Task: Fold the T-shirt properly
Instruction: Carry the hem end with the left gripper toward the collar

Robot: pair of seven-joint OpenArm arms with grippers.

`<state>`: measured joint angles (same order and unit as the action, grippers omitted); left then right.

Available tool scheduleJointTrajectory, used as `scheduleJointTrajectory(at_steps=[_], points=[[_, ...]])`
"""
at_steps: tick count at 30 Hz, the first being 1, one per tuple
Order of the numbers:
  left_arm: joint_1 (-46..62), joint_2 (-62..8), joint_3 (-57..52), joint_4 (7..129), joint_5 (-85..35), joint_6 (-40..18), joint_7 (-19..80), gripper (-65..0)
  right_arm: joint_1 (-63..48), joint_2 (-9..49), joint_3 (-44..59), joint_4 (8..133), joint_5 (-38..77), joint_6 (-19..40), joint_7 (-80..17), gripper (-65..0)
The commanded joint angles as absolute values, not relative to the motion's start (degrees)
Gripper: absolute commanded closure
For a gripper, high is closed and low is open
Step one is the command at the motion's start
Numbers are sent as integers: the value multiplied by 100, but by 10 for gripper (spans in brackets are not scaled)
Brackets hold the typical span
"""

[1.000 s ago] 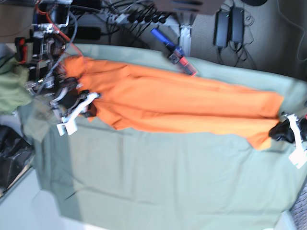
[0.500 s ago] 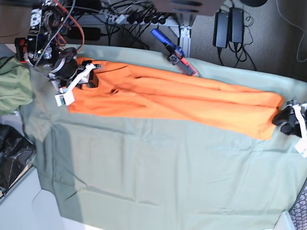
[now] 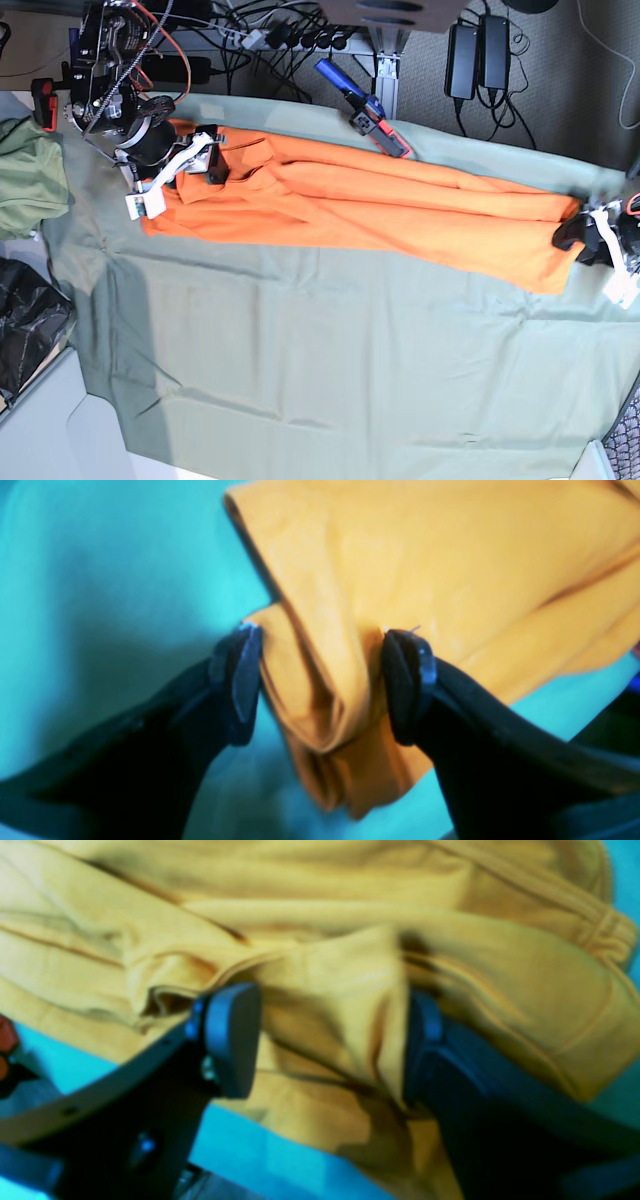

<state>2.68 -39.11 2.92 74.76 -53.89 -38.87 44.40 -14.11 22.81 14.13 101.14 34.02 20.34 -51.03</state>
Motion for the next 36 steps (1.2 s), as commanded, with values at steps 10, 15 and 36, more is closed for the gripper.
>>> scheduleJointTrajectory(at_steps=[10, 15, 36], points=[[209, -3680, 292, 7516, -6119, -3986, 4799, -386, -1372, 2174, 1455, 10206, 3452, 2591, -4993, -396], [209, -3682, 292, 7516, -6125, -4000, 4729, 0, -1372, 2174, 1455, 10206, 3452, 2591, -4989, -396], [-904, -3732, -119, 7153, -5251, -4000, 4185, 0, -1354, 2174, 2668, 10689, 3647, 2589, -4781, -396]])
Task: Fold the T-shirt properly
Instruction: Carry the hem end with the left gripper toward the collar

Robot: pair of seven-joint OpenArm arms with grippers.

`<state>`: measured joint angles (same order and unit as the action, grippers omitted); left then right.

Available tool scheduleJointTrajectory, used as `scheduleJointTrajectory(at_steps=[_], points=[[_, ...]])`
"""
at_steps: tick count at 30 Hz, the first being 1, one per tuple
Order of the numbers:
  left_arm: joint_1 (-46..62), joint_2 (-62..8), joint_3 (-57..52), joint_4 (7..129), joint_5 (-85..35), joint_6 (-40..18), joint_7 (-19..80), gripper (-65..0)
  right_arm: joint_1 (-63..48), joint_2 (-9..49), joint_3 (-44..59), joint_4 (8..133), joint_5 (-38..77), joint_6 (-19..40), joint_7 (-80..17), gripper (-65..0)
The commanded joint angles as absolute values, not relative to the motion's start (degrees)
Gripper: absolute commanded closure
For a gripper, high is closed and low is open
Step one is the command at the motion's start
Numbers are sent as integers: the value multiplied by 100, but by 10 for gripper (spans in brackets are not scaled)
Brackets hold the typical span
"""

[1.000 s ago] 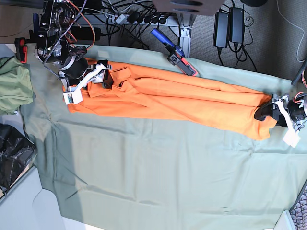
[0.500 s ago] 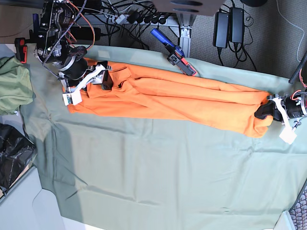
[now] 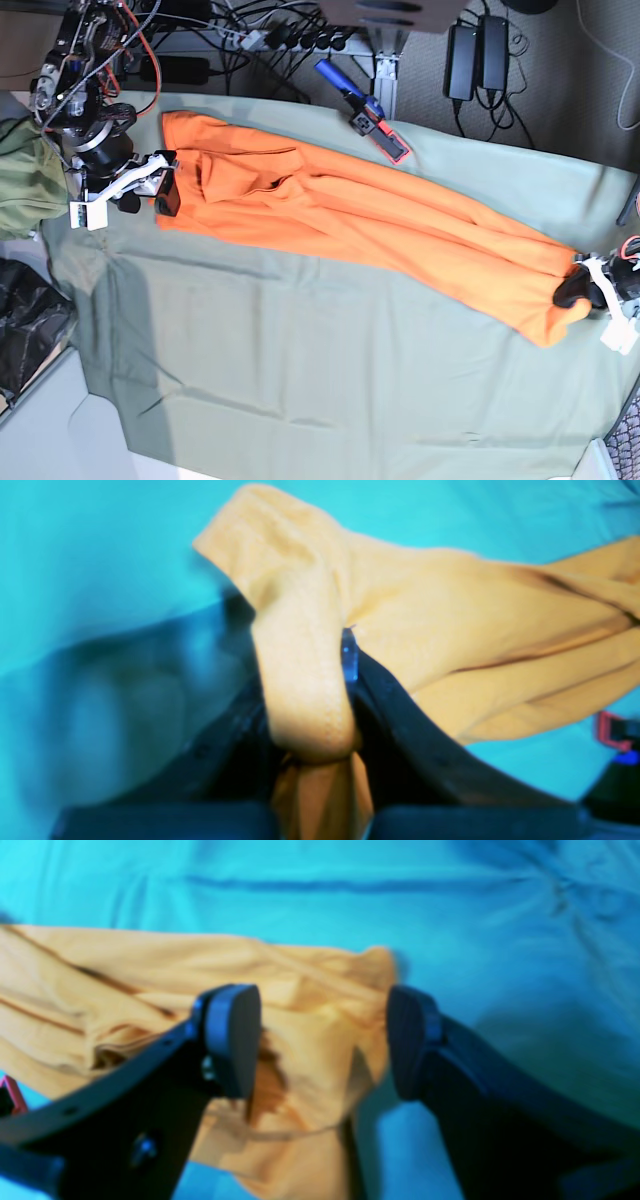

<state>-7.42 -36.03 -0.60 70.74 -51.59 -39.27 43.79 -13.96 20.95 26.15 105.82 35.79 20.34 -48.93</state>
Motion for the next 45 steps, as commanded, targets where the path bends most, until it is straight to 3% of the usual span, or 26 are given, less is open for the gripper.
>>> scheduleJointTrajectory(at_steps=[1, 7, 11, 19, 26, 32, 36, 38, 45], points=[[-1035, -3732, -119, 6989, -5177, -4000, 4106, 0, -1354, 2174, 2687, 10689, 3647, 2589, -4779, -396], [-1527, -3732, -119, 6770, -5218, -4000, 4462, 0, -1356, 2174, 2700, 10689, 3645, 2591, -4779, -396], [-1098, -3710, -119, 7826, -5247, -4000, 4523, 0, -1385, 2174, 2700, 10687, 3645, 2591, -4777, -396], [-246, -3232, 283, 10025, -4014, -4000, 4233, 0, -1372, 2171, 2700, 10687, 3645, 2591, -4733, -396], [-239, -2762, 1411, 9972, -3256, -3774, 4180, 0, -1369, 2174, 2700, 10687, 3625, 2591, -4733, -396], [-237, -2346, 1671, 9961, -2950, -3778, 4088, 0, -1387, 2171, 2700, 10687, 3621, 2591, -4733, -396], [-237, -2272, 1671, 9872, -2620, -3795, 3833, -261, -1382, 2171, 2700, 10687, 3623, 2591, -4731, -396], [-233, -2272, 1671, 9793, -2637, -3795, 3835, -344, -1385, 2174, 2700, 10687, 3623, 2591, -4731, -396], [-176, -2272, 1671, 9754, -3607, -3839, 4012, -355, -1385, 2171, 2698, 10687, 3623, 2591, -4689, -396]])
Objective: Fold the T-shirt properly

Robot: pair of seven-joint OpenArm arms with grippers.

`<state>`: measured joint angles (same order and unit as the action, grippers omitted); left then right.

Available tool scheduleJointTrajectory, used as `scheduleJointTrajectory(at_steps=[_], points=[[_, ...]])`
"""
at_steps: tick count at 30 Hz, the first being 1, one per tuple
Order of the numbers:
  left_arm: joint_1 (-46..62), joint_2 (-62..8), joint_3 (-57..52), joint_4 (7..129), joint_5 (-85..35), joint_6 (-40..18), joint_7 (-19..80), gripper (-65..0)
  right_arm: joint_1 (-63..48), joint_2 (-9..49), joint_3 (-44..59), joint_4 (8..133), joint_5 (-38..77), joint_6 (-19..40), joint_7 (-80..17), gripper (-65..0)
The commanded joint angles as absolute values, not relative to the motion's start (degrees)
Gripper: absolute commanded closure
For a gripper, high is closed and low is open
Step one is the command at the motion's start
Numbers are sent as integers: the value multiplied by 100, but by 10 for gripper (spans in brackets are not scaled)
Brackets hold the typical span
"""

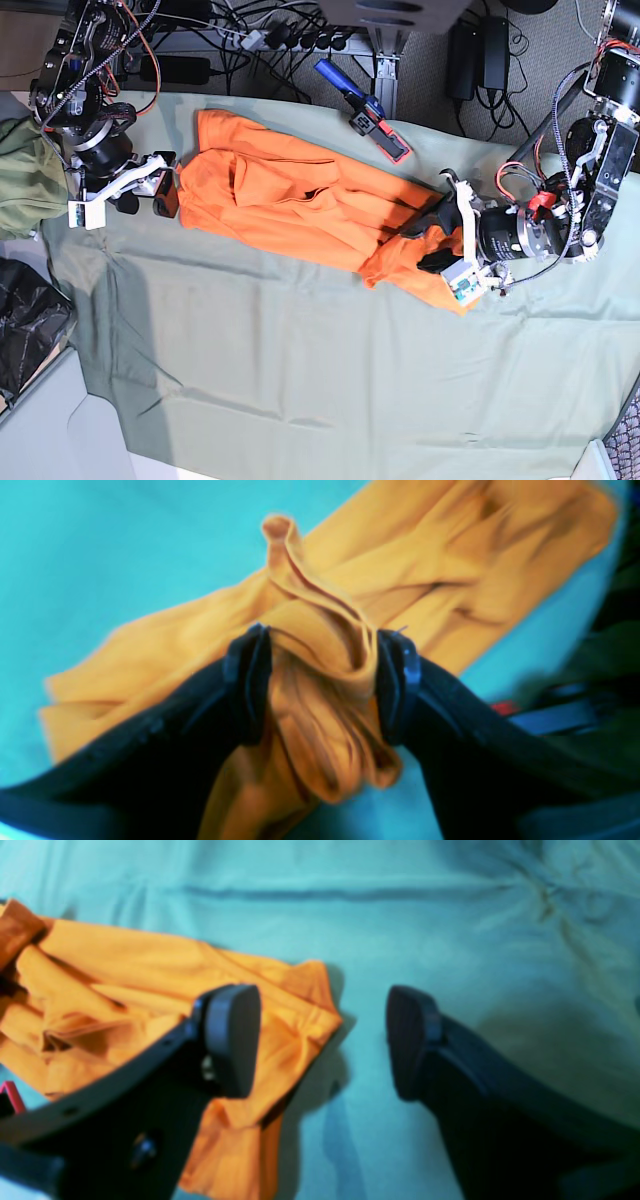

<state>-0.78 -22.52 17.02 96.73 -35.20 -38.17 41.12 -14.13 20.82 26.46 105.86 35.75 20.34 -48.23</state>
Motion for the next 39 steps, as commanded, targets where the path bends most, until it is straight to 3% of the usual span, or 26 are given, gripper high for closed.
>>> scheduleJointTrajectory(at_steps=[1, 8, 13, 17, 26, 39], points=[[-176, -2270, 1671, 9754, -3732, -3839, 4012, -355, -1382, 2171, 2698, 10687, 3623, 2591, -4687, -396], [-178, -2255, 1671, 9957, -4823, -4000, 4346, -354, -1385, 2171, 2698, 10687, 3621, 2591, -4687, -396], [-176, -2257, 1468, 10040, -4751, -4000, 4357, -354, -1385, 2169, 2698, 10680, 3498, 2571, -4683, -396], [-174, -2259, 972, 10040, -4692, -4000, 4357, -354, -1385, 2018, 2705, 10600, 3234, 2088, -4611, -397], [-158, -2386, 558, 10038, -4689, -4000, 4362, -354, -1417, 1273, 2705, 10346, 3227, 2080, -4692, -397], [-45, -2506, 558, 10038, -4692, -4000, 4364, -354, -1417, 923, 2714, 9550, 3358, 2034, -4737, -397]])
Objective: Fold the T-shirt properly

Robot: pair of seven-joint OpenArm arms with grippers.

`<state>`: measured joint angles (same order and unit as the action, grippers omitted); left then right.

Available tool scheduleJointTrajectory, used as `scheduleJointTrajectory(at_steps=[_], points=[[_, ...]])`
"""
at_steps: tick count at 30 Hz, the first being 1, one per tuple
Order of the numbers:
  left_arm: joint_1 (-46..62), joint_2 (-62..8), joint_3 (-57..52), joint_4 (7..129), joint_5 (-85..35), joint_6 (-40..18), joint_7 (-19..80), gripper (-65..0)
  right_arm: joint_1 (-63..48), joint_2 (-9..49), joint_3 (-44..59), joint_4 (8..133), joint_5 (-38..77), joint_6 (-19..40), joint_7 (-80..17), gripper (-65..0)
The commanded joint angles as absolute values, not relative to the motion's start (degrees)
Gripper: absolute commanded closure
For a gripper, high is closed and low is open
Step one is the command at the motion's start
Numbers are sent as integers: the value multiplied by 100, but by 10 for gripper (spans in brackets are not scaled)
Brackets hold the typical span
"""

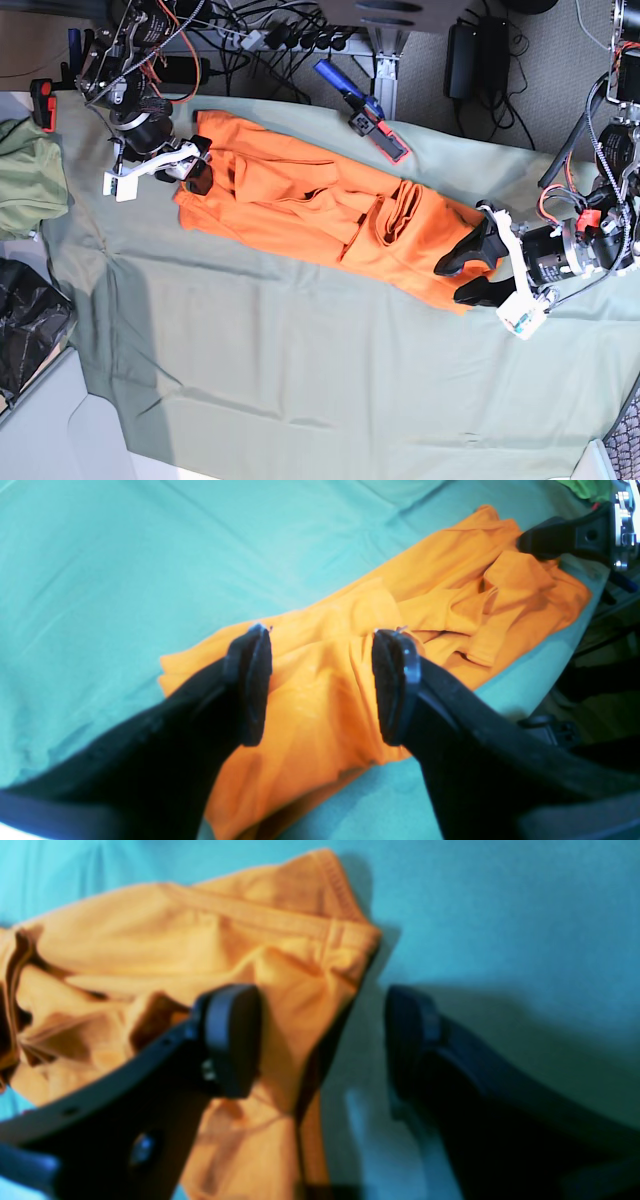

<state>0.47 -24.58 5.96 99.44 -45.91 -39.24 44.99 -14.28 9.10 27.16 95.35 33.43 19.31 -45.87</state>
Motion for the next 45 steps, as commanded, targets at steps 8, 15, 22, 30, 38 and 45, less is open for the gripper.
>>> scheduleJointTrajectory(at_steps=[8, 15, 22, 30, 38, 45], points=[[-45, -2508, 558, 10038, -4689, -4000, 4357, -354, -1420, 574, 2493, 9561, 3503, 2045, -4936, -396], [-47, -2508, 558, 10038, -4689, -4000, 4355, -354, -1483, 554, 2375, 9574, 3562, 2080, -4971, -394], [-45, -2506, 558, 10038, -4689, -4000, 4355, -354, -1481, 554, 2375, 9574, 3686, 2080, -4882, -9], [-45, -2506, 484, 10040, -5017, -4000, 4375, -354, -1479, 838, 2423, 9574, 3299, 2082, -4431, 0], [-45, -2506, -36, 10038, -5238, -4000, 4425, -354, -1481, 1802, 3142, 9572, 3063, 2078, -4355, 0], [-12, -2510, -412, 10038, -5308, -4000, 4545, -354, -1476, 2438, 3944, 9603, 3645, 2082, -4609, 0]])
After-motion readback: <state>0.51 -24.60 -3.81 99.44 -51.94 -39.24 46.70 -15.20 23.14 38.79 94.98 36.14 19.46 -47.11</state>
